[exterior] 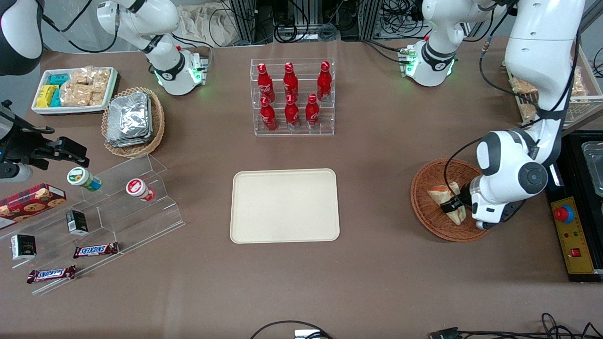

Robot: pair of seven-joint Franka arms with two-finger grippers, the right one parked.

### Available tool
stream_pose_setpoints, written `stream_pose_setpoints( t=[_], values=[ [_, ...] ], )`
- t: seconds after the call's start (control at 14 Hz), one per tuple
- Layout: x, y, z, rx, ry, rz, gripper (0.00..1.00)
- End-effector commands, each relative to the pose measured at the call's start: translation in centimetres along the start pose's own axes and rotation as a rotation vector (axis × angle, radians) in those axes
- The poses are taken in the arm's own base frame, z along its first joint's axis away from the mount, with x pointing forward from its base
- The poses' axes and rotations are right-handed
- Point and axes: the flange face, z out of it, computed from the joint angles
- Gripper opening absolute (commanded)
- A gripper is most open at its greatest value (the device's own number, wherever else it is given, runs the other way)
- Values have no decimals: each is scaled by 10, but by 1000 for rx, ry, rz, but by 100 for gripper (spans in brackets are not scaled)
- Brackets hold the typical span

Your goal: Place sandwich from basket to tray

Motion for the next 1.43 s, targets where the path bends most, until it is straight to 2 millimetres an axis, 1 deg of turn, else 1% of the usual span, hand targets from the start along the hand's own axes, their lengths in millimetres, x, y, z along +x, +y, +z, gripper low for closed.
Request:
stream_pose_setpoints(
  t=[0.0,0.14,0.29,0.36,0.43,0.5,0.64,0.79,0.86,1.0,1.07,1.14,1.21,1.36],
  values=[
    [-10,10,-9,-23,15,2,0],
    [-15,15,-30,-35,31,18,0],
    [-24,25,-59,-44,40,52,0],
    [-31,36,-80,-54,59,94,0],
    [-38,49,-100,-61,69,176,0],
    [-44,61,-114,-62,66,267,0],
    [-52,93,-143,-68,63,442,0],
    [-60,128,-163,-70,25,600,0],
    [-63,147,-167,-68,3,645,0],
    [-78,189,-171,-61,-41,697,0],
    [-87,206,-167,-58,-61,693,0],
    [-91,217,-164,-60,-67,662,0],
    [-102,233,-156,-57,-75,628,0],
    [-127,263,-141,-48,-85,618,0]
  ],
)
